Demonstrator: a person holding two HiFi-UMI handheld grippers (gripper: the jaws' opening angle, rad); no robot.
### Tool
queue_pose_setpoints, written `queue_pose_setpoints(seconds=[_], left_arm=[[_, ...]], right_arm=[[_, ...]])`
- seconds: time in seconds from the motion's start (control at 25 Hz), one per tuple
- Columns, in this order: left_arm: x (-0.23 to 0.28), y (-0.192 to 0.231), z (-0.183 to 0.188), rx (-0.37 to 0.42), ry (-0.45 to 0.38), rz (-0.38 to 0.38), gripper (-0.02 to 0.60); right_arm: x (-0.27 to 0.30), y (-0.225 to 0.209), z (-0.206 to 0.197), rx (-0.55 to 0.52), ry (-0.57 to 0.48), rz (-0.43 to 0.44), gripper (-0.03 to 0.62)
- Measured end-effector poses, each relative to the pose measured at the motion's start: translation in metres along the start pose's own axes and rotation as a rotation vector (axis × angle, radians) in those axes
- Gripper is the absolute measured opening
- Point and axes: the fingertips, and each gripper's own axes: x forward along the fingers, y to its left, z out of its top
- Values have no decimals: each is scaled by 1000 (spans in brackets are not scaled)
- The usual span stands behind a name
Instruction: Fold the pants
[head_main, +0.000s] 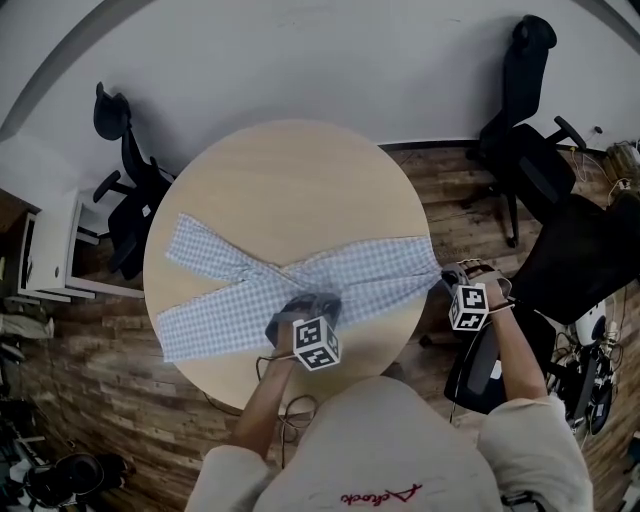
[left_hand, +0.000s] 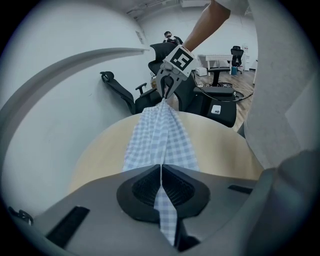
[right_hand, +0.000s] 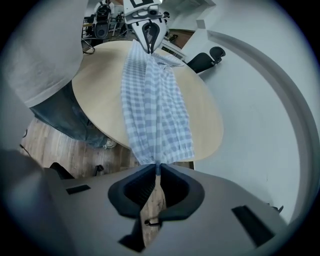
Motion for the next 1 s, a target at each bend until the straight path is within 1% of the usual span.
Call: queue_pose_setpoints(seconds=[0.16,0.32,0.4,0.52,0.64,0.72,0.84,1.0], left_arm=[[6,-16,-2,-10,13,-19,38],[22,-44,-9,-20,40,-80,38],[30,-56,-13,-17,58,-104,38],[38,-63,-15,-38,67,-119,38],[42,-64,-18,-52,78,-125,40],[41,-63,-19,-59,79,-119,40],[36,-54,-19,-71,69,-83,40],[21,-43,-23,-83,47,-29,40]], right_arm=[[11,14,-3,-2,-5,34,52],[24,33,-5,19,-7,87,52],[29,38,-5,23,-13,97,52],[33,38,-6,40,-24,104,52],[36,44,-8,74,-27,147,55],[37,50,-11,89,-15,179,108],[36,51,-17,115,17,191,155],[24,42,-17,149,39,131,160]])
